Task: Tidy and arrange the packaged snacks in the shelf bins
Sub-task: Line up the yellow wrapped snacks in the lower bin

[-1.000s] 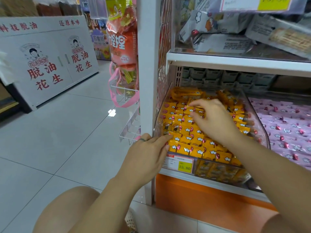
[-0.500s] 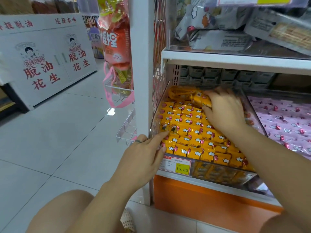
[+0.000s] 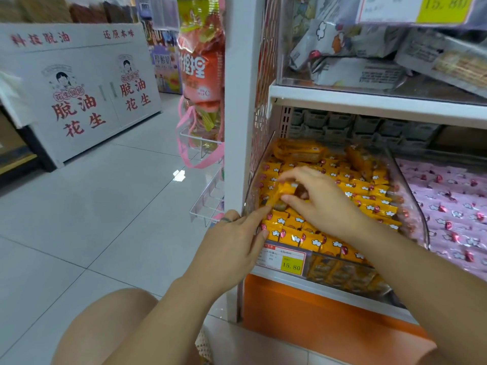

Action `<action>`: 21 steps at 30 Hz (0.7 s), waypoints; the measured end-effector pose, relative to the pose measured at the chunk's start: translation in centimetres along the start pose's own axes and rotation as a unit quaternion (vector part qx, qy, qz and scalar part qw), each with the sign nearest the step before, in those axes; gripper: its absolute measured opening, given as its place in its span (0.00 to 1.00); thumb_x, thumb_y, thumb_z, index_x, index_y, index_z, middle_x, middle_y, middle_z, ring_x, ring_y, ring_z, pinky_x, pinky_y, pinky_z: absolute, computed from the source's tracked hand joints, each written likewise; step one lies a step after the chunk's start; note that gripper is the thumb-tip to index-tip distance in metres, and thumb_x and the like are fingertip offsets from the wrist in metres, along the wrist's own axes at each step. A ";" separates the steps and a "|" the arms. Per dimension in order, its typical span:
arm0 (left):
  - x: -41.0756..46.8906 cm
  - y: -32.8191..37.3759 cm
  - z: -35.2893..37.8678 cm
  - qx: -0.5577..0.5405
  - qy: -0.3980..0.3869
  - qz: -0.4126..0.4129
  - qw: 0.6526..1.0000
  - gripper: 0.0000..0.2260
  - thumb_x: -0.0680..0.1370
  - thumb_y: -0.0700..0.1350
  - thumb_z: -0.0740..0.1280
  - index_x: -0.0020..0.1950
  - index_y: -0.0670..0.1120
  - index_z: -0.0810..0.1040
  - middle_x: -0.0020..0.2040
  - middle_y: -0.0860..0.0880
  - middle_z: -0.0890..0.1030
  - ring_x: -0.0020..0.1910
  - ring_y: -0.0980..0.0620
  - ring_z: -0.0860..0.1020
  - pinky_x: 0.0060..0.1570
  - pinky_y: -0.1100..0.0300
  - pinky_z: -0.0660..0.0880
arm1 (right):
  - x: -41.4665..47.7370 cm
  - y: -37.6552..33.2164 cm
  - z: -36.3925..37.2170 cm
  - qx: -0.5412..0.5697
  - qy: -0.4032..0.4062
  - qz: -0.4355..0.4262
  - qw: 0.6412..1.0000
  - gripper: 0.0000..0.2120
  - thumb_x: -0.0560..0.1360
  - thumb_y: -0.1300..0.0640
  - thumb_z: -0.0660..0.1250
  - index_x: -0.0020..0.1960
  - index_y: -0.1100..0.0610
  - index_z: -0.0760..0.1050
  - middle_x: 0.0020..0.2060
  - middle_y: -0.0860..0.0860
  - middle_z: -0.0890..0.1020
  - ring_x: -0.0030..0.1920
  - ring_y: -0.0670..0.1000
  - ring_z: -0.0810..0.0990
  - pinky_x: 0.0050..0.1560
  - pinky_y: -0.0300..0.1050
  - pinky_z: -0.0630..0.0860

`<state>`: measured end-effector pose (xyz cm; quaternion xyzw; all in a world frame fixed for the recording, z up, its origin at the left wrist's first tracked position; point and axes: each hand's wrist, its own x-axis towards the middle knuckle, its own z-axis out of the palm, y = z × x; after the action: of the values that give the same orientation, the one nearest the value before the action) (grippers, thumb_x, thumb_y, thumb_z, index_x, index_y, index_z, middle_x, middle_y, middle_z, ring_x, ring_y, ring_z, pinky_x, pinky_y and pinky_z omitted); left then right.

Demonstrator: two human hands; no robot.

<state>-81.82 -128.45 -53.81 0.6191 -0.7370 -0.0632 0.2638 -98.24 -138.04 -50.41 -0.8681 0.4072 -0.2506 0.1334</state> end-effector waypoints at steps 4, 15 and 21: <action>0.2 -0.2 0.2 0.001 0.002 0.007 1.000 0.22 0.82 0.54 0.52 0.76 0.58 0.56 0.57 0.52 0.76 0.56 0.54 0.69 0.51 0.63 0.68 | 0.8 0.8 0.7 -0.104 -0.105 -0.008 0.989 0.15 0.80 0.51 0.59 0.66 0.49 0.73 0.57 0.46 0.76 0.57 0.49 0.67 0.60 0.47 0.66; 0.2 -0.6 0.7 0.027 0.035 0.018 0.999 0.22 0.82 0.55 0.51 0.76 0.60 0.54 0.56 0.54 0.75 0.57 0.54 0.70 0.52 0.62 0.70 | 0.0 1.6 -0.3 -0.103 -0.041 0.028 0.993 0.17 0.81 0.50 0.55 0.69 0.46 0.71 0.62 0.46 0.74 0.63 0.49 0.66 0.64 0.50 0.61; 0.3 -0.2 0.7 0.049 0.041 0.014 0.998 0.21 0.82 0.54 0.53 0.76 0.59 0.57 0.57 0.52 0.78 0.56 0.52 0.73 0.48 0.61 0.70 | -0.5 6.1 -3.2 -0.316 0.039 0.249 0.915 0.21 0.78 0.44 0.59 0.71 0.45 0.66 0.71 0.61 0.64 0.71 0.64 0.59 0.71 0.59 0.58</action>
<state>-81.99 -128.99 -54.40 0.6230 -0.7362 0.0020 0.2644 -104.12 -141.64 -50.58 -0.7253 0.6726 -0.1016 -0.1058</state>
